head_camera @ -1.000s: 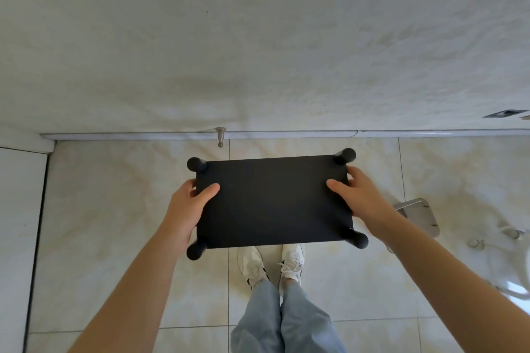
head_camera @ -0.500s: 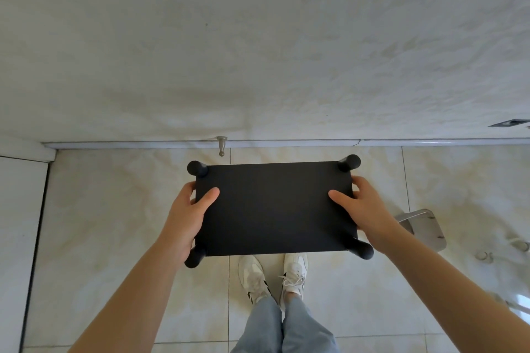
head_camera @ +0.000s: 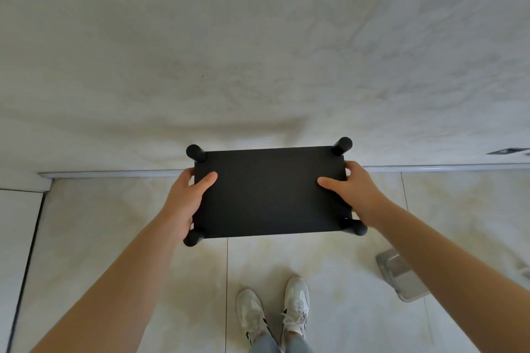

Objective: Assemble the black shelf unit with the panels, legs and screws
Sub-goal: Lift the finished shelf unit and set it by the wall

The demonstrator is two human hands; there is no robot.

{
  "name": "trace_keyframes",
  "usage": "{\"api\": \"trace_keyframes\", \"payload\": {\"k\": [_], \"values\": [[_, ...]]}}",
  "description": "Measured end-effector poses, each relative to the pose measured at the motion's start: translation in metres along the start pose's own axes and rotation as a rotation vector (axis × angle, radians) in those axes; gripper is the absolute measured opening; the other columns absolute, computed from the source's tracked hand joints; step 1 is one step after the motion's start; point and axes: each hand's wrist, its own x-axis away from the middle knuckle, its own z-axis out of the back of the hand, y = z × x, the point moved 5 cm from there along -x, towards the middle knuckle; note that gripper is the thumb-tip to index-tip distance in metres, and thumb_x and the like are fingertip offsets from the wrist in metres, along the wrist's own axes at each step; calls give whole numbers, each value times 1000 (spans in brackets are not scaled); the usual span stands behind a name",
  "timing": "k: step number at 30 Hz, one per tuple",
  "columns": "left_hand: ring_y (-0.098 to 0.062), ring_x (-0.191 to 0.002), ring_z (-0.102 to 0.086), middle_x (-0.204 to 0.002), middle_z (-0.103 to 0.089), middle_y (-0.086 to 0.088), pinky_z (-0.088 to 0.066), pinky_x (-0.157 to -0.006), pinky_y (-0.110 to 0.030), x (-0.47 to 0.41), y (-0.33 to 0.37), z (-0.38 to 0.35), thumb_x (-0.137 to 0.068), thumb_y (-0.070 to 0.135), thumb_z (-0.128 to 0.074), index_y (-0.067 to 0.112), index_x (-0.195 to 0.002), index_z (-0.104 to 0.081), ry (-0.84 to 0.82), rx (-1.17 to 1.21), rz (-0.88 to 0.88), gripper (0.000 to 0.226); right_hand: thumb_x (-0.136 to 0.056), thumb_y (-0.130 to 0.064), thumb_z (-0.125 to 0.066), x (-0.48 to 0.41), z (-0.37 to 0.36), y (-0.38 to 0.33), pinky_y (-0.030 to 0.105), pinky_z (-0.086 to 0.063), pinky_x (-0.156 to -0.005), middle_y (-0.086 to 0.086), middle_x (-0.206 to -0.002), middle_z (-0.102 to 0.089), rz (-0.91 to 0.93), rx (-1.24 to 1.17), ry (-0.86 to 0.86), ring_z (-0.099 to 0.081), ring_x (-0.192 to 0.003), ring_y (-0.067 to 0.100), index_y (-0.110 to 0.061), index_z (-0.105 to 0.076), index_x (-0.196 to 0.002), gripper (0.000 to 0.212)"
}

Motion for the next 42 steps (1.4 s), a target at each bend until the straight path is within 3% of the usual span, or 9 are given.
{"api": "trace_keyframes", "payload": {"k": [3, 7, 11, 17, 23, 29, 36, 40, 42], "values": [[-24, -96, -64, -110, -65, -1, -53, -80, -45, -12, 12, -1, -95, 35, -66, 28, -124, -52, 15, -20, -11, 33, -86, -27, -73, -12, 0, -9, 47, -53, -89, 6, -118, -59, -29, -39, 1, -61, -103, 26, -19, -41, -135, 60], [-28, -100, -64, -113, -66, -4, -53, -92, -54, -23, 23, 0, -94, 35, -67, 25, -128, -53, 28, -35, -23, 39, -89, -23, -68, -22, -3, -20, 36, -52, -73, 7, -113, -60, -57, -127, 15, -62, -94, 22, -17, -42, -135, 52], [-32, -105, -64, -116, -66, -6, -51, -96, -56, -30, 29, 7, -92, 38, -68, 25, -126, -55, 44, -56, -24, 39, -90, -20, -66, -31, -9, -28, 39, -52, -78, 7, -111, -61, -78, -193, 23, -63, -92, 22, -17, -43, -134, 50], [-33, -107, -62, -115, -66, -7, -49, -99, -56, -36, 34, 16, -94, 35, -67, 22, -125, -54, 54, -51, -14, 36, -89, -18, -68, -36, -18, -39, 34, -51, -66, 7, -108, -61, -76, -217, 24, -62, -85, 19, -18, -44, -132, 49], [-21, -88, -61, -101, -63, -3, -46, -85, -43, -37, 41, 9, -95, 29, -65, 15, -121, -50, 20, -23, 18, 33, -87, -15, -71, -36, -15, -39, 44, -56, -80, 12, -113, -63, -114, -253, -10, -65, -94, 27, -15, -45, -132, 52], [-20, -95, -62, -107, -65, -5, -47, -83, -42, -32, 34, 15, -97, 27, -64, 12, -123, -53, -15, 10, 38, 32, -87, -14, -70, -34, -19, -36, 48, -54, -92, 16, -112, -66, -123, -244, -58, -66, -99, 32, -4, -52, -125, 43], [-20, -93, -61, -107, -66, -6, -46, -87, -41, -35, 33, 18, -98, 26, -61, 11, -118, -56, 13, 44, 18, 25, -88, -12, -67, -33, -17, -33, 45, -55, -88, 15, -108, -68, -91, -234, -76, -67, -97, 30, -4, -54, -122, 37], [-21, -96, -61, -106, -65, -4, -47, -88, -41, -37, 33, 19, -98, 23, -60, 13, -126, -55, 37, 33, -17, 30, -91, -12, -65, -32, -16, -34, 31, -51, -69, 12, -109, -66, -74, -219, -86, -65, -95, 23, -4, -54, -123, 35], [-24, -100, -61, -110, -64, -4, -48, -89, -42, -38, 35, 22, -98, 19, -61, 17, -133, -52, 86, 33, -56, 36, -91, -12, -64, -32, -14, -34, 32, -50, -71, 11, -111, -66, -68, -216, -83, -64, -97, 23, -5, -54, -124, 35]]}}
